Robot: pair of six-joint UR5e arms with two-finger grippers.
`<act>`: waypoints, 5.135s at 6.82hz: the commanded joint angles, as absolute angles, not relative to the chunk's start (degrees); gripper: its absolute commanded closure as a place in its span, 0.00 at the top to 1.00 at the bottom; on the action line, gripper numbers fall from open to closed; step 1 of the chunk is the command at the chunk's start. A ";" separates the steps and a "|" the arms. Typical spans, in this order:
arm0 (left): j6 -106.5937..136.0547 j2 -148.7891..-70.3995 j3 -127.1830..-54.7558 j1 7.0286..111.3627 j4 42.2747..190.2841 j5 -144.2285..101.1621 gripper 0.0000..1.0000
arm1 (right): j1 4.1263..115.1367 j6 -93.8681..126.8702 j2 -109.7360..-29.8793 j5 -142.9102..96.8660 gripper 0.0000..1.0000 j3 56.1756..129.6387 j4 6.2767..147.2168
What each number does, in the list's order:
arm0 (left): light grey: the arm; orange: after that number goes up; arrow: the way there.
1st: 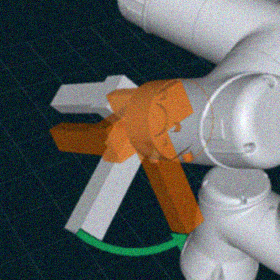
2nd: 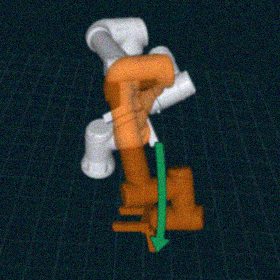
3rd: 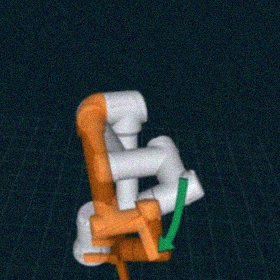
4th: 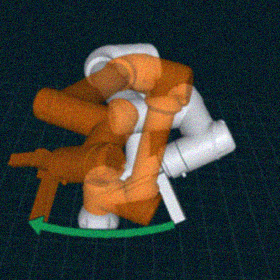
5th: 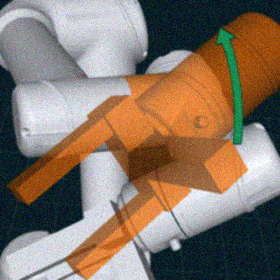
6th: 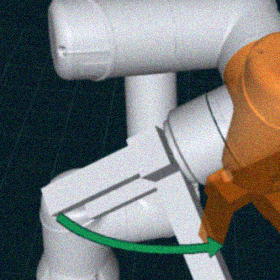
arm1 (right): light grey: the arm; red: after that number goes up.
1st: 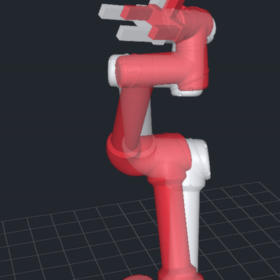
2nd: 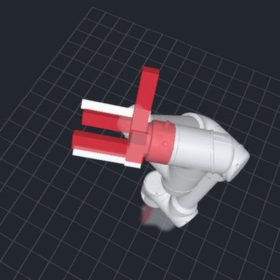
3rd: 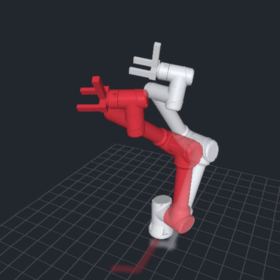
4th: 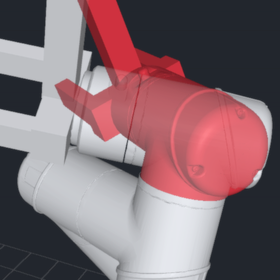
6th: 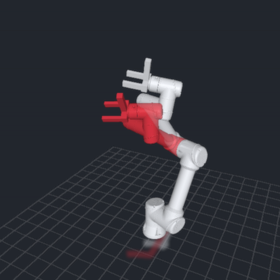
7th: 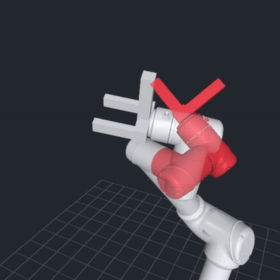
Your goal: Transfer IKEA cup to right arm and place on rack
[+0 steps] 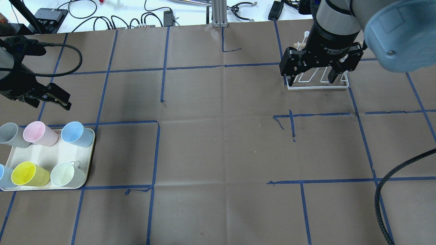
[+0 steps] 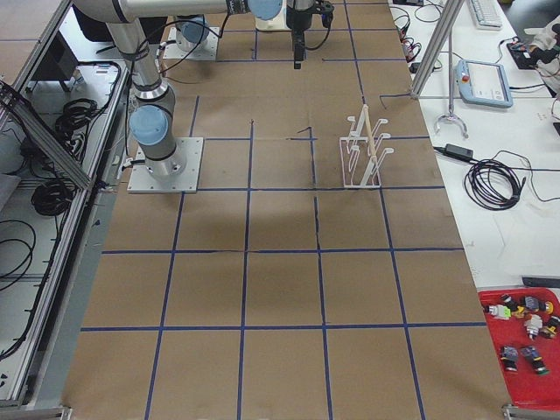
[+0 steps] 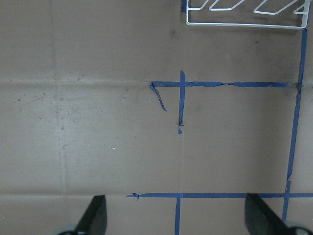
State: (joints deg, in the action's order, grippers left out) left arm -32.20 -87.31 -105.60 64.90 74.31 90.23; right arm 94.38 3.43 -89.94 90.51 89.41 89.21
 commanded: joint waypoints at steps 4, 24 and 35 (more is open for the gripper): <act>-30.60 -91.21 -116.97 63.90 59.52 90.26 0.99 | 94.31 3.69 -90.09 89.66 1.00 90.08 89.82; -31.77 -98.17 -90.92 66.17 72.67 89.93 0.00 | 94.22 76.03 -96.50 56.78 1.00 131.57 165.41; -51.20 -105.68 -124.63 66.88 -0.55 10.61 0.00 | 93.96 76.64 -96.42 57.30 1.00 131.31 170.37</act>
